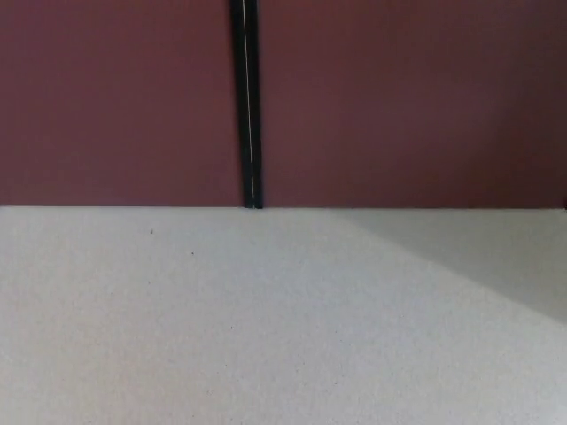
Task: The robot walks towards the door handle and put its right hand on it and twist the handle
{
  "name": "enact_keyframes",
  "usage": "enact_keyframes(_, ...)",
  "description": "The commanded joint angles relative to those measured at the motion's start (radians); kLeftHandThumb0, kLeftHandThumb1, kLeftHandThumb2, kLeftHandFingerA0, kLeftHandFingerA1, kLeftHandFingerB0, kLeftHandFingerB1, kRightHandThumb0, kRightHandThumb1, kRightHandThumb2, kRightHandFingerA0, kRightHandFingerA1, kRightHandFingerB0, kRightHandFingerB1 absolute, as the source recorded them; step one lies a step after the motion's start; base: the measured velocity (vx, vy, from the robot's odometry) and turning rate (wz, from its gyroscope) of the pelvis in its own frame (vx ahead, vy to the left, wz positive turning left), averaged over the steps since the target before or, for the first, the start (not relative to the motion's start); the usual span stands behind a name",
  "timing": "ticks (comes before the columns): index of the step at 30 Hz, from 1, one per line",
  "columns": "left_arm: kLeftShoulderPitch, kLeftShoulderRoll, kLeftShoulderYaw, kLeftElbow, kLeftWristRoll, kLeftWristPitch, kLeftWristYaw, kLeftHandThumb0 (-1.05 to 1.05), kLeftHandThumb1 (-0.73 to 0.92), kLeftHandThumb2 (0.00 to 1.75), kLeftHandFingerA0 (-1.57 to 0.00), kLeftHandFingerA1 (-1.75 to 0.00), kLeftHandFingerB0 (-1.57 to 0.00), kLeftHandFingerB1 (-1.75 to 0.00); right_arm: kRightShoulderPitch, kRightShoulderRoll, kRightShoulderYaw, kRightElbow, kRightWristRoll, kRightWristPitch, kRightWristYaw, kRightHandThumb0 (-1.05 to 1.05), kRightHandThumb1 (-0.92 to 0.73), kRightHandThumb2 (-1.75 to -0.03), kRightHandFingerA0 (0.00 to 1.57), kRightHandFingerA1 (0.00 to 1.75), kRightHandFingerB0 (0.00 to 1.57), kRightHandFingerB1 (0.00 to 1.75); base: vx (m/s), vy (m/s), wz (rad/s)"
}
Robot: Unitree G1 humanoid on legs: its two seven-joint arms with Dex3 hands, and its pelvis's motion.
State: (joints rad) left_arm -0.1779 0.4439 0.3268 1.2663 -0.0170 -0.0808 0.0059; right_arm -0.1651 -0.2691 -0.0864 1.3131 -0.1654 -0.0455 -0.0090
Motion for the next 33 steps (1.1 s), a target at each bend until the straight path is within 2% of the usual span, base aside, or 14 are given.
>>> enact_keyframes(1,0.055,0.0,-0.011,0.022,0.0,-0.035,0.008,-0.13,0.61,0.6,-0.57,-0.48,-0.46,-0.42,0.06,0.003,0.006,0.014,0.001,-0.035,-0.014,-0.24,-0.67,-0.6,0.66,0.45,0.44,0.37,0.0,0.0,0.0)
enact_keyframes(5,0.115,0.009,-0.015,0.032,-0.002,-0.042,-0.012,-0.1,0.62,0.58,-0.62,-0.49,-0.47,-0.41,0.122,0.01,0.014,0.02,-0.001,-0.047,-0.01,-0.24,-0.67,-0.6,0.65,0.45,0.44,0.37,0.0,0.0,0.0)
enact_keyframes(15,0.226,0.036,-0.043,0.05,0.011,-0.06,-0.048,-0.14,0.64,0.59,-0.61,-0.5,-0.47,-0.41,0.255,0.032,0.042,0.03,-0.016,-0.088,-0.026,-0.24,-0.66,-0.6,0.66,0.45,0.43,0.37,0.0,0.0,0.0)
enact_keyframes(27,0.233,0.052,-0.092,0.048,0.029,-0.091,-0.043,-0.16,0.64,0.59,-0.65,-0.51,-0.48,-0.41,0.274,0.05,0.054,0.033,-0.028,-0.091,-0.047,-0.25,-0.65,-0.59,0.69,0.46,0.48,0.38,0.08,-0.073,0.07)
enact_keyframes(28,0.231,0.052,-0.091,0.049,0.027,-0.092,-0.042,-0.16,0.64,0.59,-0.65,-0.51,-0.48,-0.41,0.273,0.05,0.054,0.033,-0.026,-0.091,-0.045,-0.34,-0.57,-0.71,0.65,0.53,0.45,0.45,0.0,0.0,0.0)
enact_keyframes(33,0.226,0.056,-0.089,0.053,0.023,-0.085,-0.05,-0.15,0.64,0.59,-0.64,-0.5,-0.48,-0.41,0.262,0.047,0.066,0.032,-0.031,-0.093,-0.037,-0.34,-0.57,-0.71,0.65,0.53,0.46,0.45,0.13,0.148,-0.02)
